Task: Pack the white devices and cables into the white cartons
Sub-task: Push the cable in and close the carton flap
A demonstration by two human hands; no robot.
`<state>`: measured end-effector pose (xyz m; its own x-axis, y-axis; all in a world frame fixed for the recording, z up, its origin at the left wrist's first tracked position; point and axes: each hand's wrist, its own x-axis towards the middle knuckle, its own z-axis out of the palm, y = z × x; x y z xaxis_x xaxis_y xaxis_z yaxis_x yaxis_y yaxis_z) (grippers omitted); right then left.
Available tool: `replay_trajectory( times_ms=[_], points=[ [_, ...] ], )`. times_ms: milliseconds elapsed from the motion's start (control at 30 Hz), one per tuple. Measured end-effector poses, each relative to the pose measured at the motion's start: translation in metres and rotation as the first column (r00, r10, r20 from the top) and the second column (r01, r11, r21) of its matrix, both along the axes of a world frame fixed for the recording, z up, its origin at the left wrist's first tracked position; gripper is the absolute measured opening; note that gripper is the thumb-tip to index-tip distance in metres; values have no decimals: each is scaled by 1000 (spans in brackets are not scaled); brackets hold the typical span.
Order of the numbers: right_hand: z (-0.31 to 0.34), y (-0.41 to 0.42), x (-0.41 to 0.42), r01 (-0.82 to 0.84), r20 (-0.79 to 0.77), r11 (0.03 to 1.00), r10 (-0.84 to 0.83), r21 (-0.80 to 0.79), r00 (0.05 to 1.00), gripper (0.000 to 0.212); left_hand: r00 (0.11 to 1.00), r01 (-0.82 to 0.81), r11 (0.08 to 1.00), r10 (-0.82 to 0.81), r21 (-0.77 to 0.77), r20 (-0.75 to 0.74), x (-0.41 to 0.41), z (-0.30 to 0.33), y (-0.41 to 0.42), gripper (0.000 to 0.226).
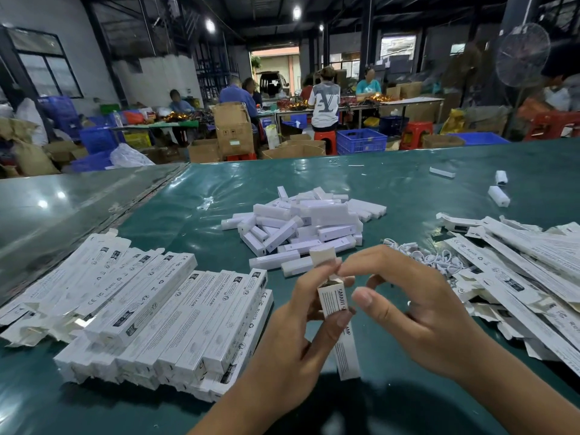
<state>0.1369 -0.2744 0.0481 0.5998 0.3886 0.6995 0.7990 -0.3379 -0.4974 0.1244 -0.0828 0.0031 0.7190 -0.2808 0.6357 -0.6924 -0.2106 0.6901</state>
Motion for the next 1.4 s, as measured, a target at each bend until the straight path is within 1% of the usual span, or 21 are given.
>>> replay_trajectory(
  times_ms=[33,100,133,167,267,333,367,433,533,600,700,833,900,1000,1067,1133,1200,1267,1300,1333,1400],
  points=[
    [1,0,0,-13,-52,996,17,83,999,26,1000,16,1000,-16,1,-3,0,1,0,48],
    [4,-1,-1,2,-188,958,54,285,981,29,999,33,999,-33,9,-4,1,2,-1,46],
    [6,-1,-1,10,-246,937,81,349,966,32,1000,27,999,-28,16,6,1,3,-1,45],
    [8,0,-1,5,-278,933,101,360,955,35,1000,20,1000,-20,22,23,0,3,-1,44],
    [6,4,-2,-69,-266,965,137,252,954,34,999,12,1000,-12,12,45,-1,3,-2,46],
    [4,6,-5,-93,-257,968,153,232,954,32,999,33,998,-34,-58,-4,-2,2,-4,51],
    [4,6,-6,-86,-240,970,141,226,960,32,998,43,995,-46,-90,-32,-2,0,-5,53],
    [4,5,-7,-43,-169,981,75,190,983,35,998,40,994,-46,-105,-51,-3,-2,-5,53],
    [6,4,-6,35,-4,991,-35,129,999,21,998,17,997,-22,-80,-64,-4,-1,-5,55],
    [8,4,-7,64,35,989,-69,130,997,15,999,-2,999,0,-41,-40,-6,0,-6,58],
    [10,3,-9,87,40,987,-93,135,995,9,999,-28,999,27,20,23,-8,1,-8,58],
    [10,4,-9,111,37,988,-115,109,993,14,996,-61,997,57,53,74,-9,5,-9,57],
    [10,4,-8,98,37,990,-103,105,994,12,994,-68,995,61,74,96,-9,5,-8,59],
    [9,3,-6,71,21,991,-73,110,997,15,988,-75,990,57,119,145,-9,3,-6,64],
    [6,1,-5,48,0,990,-48,130,999,15,986,-70,989,48,130,160,-10,3,-6,60],
    [1,0,-3,13,-49,987,-5,161,999,18,983,-78,988,55,130,173,-10,5,-7,58],
    [-2,0,-4,-63,-91,979,82,194,992,24,980,-78,989,53,124,193,-9,4,-7,58],
    [-2,-1,-4,-148,-178,937,211,316,961,36,985,-63,992,45,106,166,-6,2,-6,53],
    [-1,-3,-4,-155,-192,924,233,350,953,39,988,-60,993,45,97,145,-4,1,-5,49],
    [1,-4,-4,-135,-175,929,205,345,963,39,990,-61,994,49,91,129,-3,1,-5,46],
    [1,-7,-2,-39,-66,975,54,218,996,38,992,-65,993,54,94,114,-2,1,-4,44]
  ],
)
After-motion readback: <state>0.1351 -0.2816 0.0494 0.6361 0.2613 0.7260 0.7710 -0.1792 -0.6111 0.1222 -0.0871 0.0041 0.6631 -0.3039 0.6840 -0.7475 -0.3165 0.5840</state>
